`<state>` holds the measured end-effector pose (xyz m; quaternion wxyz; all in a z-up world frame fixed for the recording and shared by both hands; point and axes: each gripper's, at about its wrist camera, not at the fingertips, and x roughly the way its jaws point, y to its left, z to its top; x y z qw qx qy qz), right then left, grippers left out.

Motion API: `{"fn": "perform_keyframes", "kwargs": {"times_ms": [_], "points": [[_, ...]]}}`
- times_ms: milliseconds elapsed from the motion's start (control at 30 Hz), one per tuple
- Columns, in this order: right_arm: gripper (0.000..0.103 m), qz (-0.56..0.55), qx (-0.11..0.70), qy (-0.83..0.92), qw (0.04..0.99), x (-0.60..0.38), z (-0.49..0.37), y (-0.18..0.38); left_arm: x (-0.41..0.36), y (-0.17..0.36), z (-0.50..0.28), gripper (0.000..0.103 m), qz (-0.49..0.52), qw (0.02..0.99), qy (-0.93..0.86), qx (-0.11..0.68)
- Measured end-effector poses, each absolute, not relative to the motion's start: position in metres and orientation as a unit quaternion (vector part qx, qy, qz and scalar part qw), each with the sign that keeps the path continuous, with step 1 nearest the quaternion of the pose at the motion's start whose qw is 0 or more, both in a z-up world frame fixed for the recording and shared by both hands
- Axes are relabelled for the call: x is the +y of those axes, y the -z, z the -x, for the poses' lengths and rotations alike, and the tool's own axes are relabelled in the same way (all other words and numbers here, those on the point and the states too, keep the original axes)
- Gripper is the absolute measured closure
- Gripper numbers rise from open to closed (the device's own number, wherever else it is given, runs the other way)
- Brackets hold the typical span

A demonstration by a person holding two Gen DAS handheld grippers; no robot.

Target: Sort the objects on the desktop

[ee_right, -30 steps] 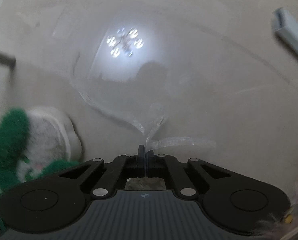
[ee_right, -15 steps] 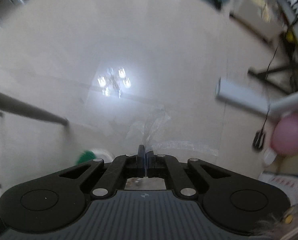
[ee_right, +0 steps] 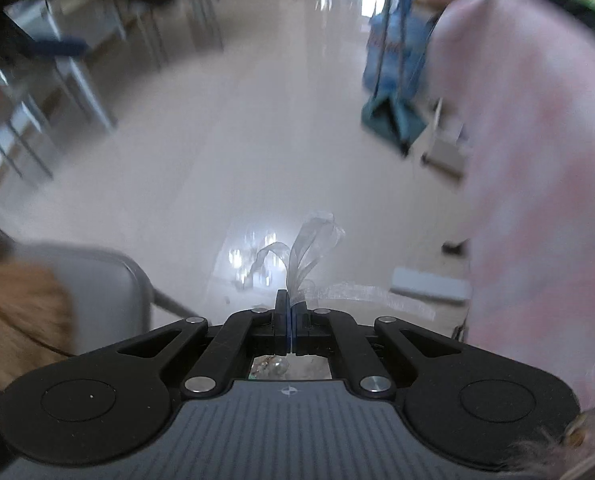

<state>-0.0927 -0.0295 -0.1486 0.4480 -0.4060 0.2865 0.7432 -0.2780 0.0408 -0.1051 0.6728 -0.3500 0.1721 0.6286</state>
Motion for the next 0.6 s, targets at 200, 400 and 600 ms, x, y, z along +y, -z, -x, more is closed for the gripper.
{"fn": "perform_keyframes", "kwargs": {"times_ms": [200,400,600], "points": [[0.102,0.322,0.245,-0.757,0.513,-0.081,0.047,0.026,0.036,0.05,0.233,0.001,0.287,0.739,-0.586,0.17],[0.102,0.259,0.229,-0.694,0.631,-0.137,-0.008,-0.029,0.032,0.02,0.162,0.001,0.231,0.8,-0.52,0.191],[0.102,0.204,0.273,-0.597,0.726,-0.179,-0.071,-0.02,0.016,0.011,0.081,0.001,0.181,0.853,-0.423,0.247]]}}
